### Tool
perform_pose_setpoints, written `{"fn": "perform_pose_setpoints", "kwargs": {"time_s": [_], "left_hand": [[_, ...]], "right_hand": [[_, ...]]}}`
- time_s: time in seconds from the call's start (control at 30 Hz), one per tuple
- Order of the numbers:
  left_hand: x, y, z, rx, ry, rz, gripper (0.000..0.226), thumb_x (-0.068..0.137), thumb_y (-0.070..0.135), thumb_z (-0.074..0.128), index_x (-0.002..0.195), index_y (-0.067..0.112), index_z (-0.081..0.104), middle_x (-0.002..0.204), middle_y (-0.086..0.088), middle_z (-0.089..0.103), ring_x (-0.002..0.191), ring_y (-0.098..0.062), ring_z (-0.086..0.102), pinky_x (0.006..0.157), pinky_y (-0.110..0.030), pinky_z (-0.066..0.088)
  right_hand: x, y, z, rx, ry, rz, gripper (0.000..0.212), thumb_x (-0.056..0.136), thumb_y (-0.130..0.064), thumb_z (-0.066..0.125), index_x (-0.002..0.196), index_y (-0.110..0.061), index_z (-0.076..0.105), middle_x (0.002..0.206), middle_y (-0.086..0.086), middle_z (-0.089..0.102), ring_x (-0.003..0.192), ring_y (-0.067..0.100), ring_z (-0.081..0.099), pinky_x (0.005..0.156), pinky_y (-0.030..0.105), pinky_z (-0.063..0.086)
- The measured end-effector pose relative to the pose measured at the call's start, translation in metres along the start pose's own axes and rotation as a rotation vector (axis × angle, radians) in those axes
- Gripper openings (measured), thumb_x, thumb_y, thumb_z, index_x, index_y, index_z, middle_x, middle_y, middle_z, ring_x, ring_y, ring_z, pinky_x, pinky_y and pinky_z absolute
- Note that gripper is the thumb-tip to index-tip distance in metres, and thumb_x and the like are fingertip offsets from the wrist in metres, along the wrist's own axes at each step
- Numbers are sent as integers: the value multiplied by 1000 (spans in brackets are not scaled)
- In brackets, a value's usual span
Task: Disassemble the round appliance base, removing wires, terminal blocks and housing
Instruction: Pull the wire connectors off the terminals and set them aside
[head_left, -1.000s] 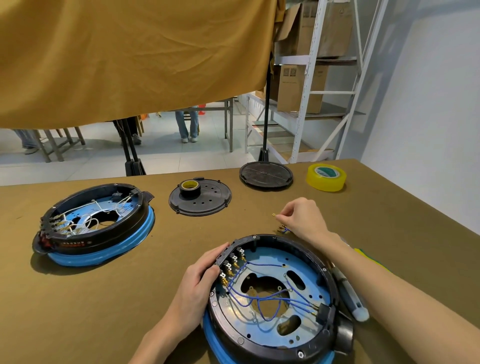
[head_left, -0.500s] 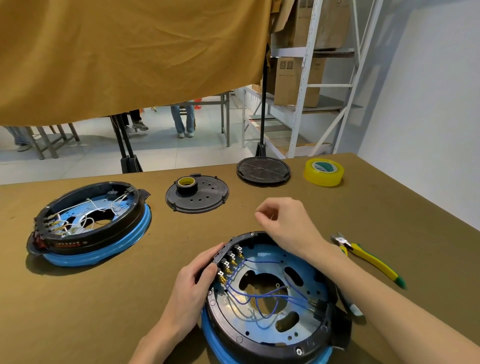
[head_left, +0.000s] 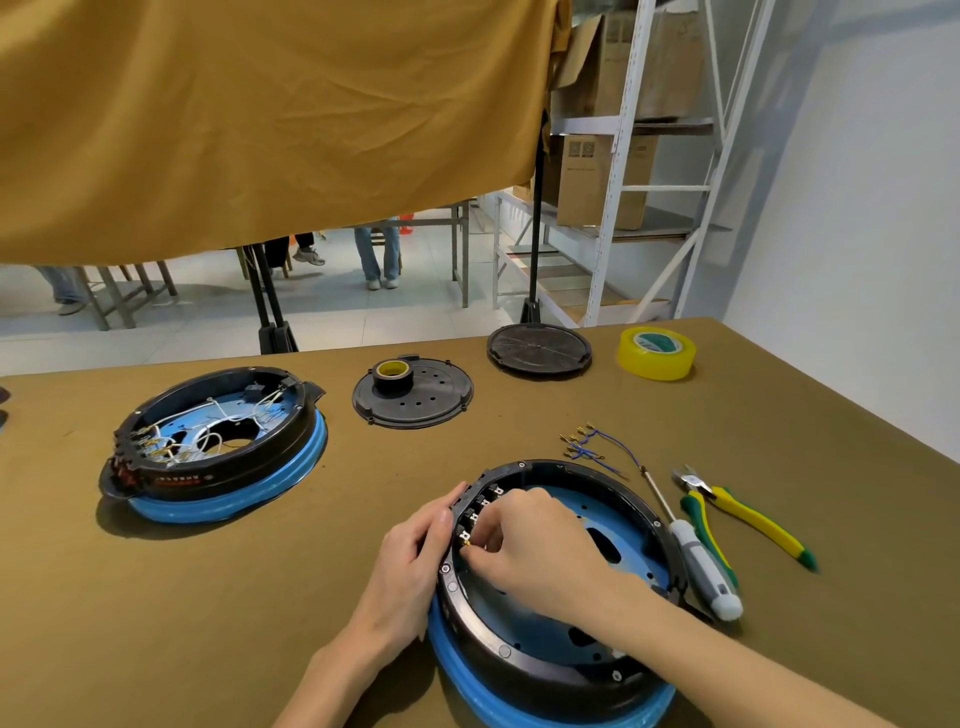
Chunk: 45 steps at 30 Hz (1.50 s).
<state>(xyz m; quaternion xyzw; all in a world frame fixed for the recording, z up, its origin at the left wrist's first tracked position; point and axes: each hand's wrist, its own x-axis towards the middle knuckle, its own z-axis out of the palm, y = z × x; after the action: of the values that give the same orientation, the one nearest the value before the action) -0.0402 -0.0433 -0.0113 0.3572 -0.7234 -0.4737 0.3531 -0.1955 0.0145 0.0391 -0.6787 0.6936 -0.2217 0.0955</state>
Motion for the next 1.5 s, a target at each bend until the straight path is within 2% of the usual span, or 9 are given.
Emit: {"fn": "perform_pose_setpoints", "kwargs": {"time_s": [0.37, 0.47, 0.53, 0.6, 0.73, 0.83, 1.03, 1.23, 1.5], "left_hand": [[2, 0, 1, -6, -3, 0, 59, 97, 51, 42, 150, 27, 51, 151, 13, 55, 143, -2, 46, 123, -42, 35], [4, -1, 1, -17, -6, 1, 58, 98, 50, 43, 150, 26, 51, 150, 13, 57, 141, -1, 47, 122, -42, 36], [5, -2, 2, -25, -7, 3, 57, 98, 49, 44, 149, 26, 51, 149, 14, 57, 140, 0, 49, 122, -41, 37], [6, -3, 2, -28, -6, 8, 56, 98, 48, 44, 149, 25, 52, 149, 14, 58, 140, 0, 49, 122, -41, 37], [8, -4, 3, -36, 5, 16, 57, 98, 47, 45, 148, 23, 54, 148, 11, 59, 140, -3, 50, 122, -42, 37], [9, -5, 4, -35, 12, 21, 54, 98, 44, 46, 147, 23, 56, 146, 11, 61, 139, -3, 51, 121, -43, 39], [11, -9, 5, -26, 6, 33, 52, 99, 42, 44, 146, 23, 56, 145, 12, 61, 138, -2, 52, 121, -42, 39], [13, -8, 6, -28, -3, 51, 64, 94, 57, 41, 147, 24, 55, 145, 15, 61, 138, 0, 51, 121, -37, 38], [13, -10, 6, 0, -14, 39, 62, 97, 53, 38, 150, 23, 51, 151, 13, 56, 141, 2, 47, 123, -37, 35]], "right_hand": [[-7, 2, 1, 55, 12, -39, 21, 91, -37, 59, 85, -23, 74, 62, -13, 60, 60, 6, 59, 53, 19, 46], [-9, 2, 1, -31, 1, -79, 25, 95, -39, 51, 87, -22, 67, 72, -6, 63, 65, 10, 58, 59, 31, 52], [-9, 1, 1, -111, -34, -118, 28, 98, -39, 44, 84, -19, 58, 73, 1, 61, 66, 20, 58, 63, 40, 52], [-7, 2, 1, -129, -62, -133, 31, 100, -37, 40, 79, -17, 52, 71, 5, 57, 66, 25, 56, 64, 43, 51], [-6, 2, 2, -122, -65, -151, 30, 99, -34, 40, 73, -19, 45, 67, 4, 52, 65, 28, 51, 62, 40, 43], [-5, 4, 0, -50, -67, -115, 31, 96, -31, 45, 69, -16, 49, 62, 4, 53, 60, 26, 51, 60, 44, 48], [-3, 10, 2, 73, -71, -105, 33, 94, -25, 48, 64, -12, 51, 57, 6, 53, 53, 22, 48, 54, 45, 44], [-5, 12, 7, 39, -38, -125, 34, 96, -30, 45, 65, -17, 48, 57, 0, 51, 53, 16, 47, 49, 33, 36], [-4, 12, 4, 21, -46, -111, 34, 96, -30, 46, 65, -16, 48, 59, 1, 52, 56, 18, 48, 54, 39, 43]]}}
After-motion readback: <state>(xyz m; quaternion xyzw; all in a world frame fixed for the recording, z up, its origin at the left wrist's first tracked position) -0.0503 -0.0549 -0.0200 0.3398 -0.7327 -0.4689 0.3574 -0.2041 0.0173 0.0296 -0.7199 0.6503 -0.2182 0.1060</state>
